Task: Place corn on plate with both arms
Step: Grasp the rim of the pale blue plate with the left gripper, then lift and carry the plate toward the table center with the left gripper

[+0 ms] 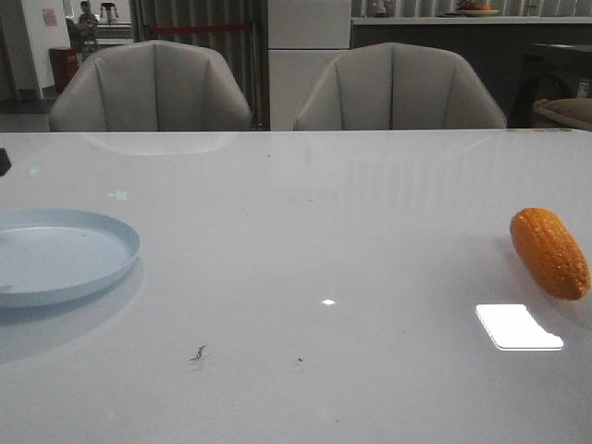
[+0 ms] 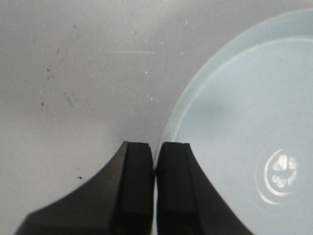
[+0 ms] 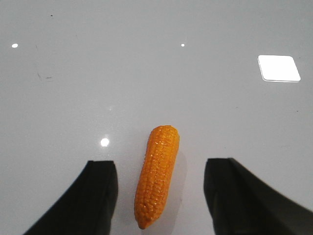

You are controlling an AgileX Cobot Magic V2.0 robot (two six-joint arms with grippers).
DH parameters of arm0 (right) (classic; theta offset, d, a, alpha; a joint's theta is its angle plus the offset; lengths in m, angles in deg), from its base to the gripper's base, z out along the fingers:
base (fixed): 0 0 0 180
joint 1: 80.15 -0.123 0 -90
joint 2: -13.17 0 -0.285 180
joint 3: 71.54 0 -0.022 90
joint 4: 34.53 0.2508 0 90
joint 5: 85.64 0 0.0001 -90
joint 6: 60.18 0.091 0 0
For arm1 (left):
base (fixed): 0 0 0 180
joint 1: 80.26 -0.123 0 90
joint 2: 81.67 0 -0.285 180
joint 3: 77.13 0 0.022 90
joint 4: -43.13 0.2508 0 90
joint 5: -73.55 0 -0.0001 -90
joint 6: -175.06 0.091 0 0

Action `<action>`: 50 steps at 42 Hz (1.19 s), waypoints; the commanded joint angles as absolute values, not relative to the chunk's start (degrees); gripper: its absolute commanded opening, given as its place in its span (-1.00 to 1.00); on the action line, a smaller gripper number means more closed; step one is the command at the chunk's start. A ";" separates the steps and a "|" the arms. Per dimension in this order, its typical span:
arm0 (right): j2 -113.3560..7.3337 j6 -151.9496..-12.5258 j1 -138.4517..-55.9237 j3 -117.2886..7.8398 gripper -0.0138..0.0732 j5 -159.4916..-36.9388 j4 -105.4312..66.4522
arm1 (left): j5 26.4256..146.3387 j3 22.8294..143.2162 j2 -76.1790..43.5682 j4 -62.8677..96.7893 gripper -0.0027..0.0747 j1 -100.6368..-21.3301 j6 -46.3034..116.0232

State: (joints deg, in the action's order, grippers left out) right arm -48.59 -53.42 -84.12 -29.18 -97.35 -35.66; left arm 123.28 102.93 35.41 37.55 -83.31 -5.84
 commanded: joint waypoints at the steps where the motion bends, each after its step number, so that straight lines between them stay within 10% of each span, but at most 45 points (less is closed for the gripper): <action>1: -48.15 -53.69 -84.22 -31.14 0.47 -93.15 -35.61 | 126.54 109.23 32.56 35.85 -0.68 -83.16 -6.12; 50: -48.15 -53.69 -84.22 -31.14 0.47 -93.20 -35.62 | 124.95 117.79 42.16 16.74 -0.66 -59.88 -6.23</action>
